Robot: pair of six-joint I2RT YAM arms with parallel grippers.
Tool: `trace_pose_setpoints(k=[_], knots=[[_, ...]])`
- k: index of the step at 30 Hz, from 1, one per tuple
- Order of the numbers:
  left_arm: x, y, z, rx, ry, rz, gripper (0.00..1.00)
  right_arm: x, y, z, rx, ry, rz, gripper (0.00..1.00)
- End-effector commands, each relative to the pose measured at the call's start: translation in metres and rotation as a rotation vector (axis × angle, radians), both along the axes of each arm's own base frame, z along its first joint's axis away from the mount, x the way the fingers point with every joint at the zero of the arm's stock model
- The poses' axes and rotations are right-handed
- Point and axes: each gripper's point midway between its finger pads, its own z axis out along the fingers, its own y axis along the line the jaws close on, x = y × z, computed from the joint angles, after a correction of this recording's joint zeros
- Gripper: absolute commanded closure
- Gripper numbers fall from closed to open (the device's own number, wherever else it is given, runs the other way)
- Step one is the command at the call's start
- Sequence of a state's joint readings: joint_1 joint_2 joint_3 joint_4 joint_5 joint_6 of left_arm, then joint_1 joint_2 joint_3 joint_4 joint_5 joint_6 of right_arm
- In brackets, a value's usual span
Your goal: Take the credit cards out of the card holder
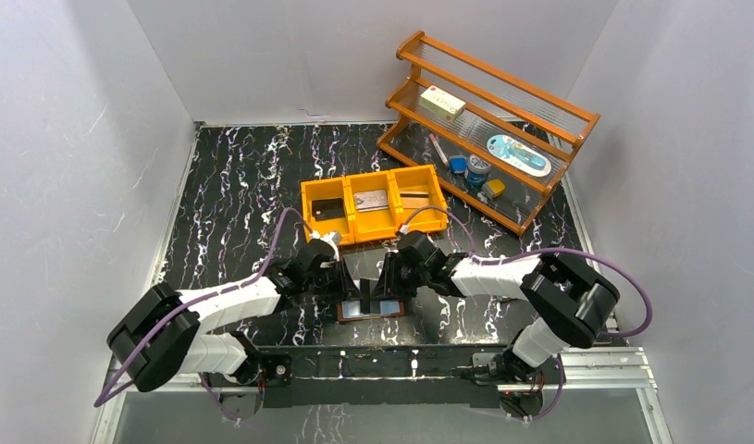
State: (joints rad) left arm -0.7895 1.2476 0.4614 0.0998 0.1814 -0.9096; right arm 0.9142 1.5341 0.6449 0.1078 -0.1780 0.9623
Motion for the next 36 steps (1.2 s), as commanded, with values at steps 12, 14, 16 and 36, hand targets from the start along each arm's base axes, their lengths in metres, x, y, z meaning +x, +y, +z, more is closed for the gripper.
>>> trace_pose_setpoints(k=[12, 14, 16, 36], knots=[[-0.003, -0.031, 0.009, -0.151, 0.046, -0.046, 0.88, -0.011, -0.016, -0.027, -0.048, 0.064, -0.049, 0.63], [-0.002, -0.029, 0.008, -0.138, 0.048, -0.034, 0.89, -0.011, -0.016, -0.026, -0.048, 0.064, -0.050, 0.64], [0.000, -0.025, 0.006, -0.117, 0.040, -0.020, 0.91, -0.010, -0.016, -0.026, -0.049, 0.060, -0.051, 0.64], [0.019, 0.012, 0.044, 0.062, -0.122, 0.045, 1.00, 0.012, -0.013, 0.012, -0.052, -0.093, -0.017, 0.63]])
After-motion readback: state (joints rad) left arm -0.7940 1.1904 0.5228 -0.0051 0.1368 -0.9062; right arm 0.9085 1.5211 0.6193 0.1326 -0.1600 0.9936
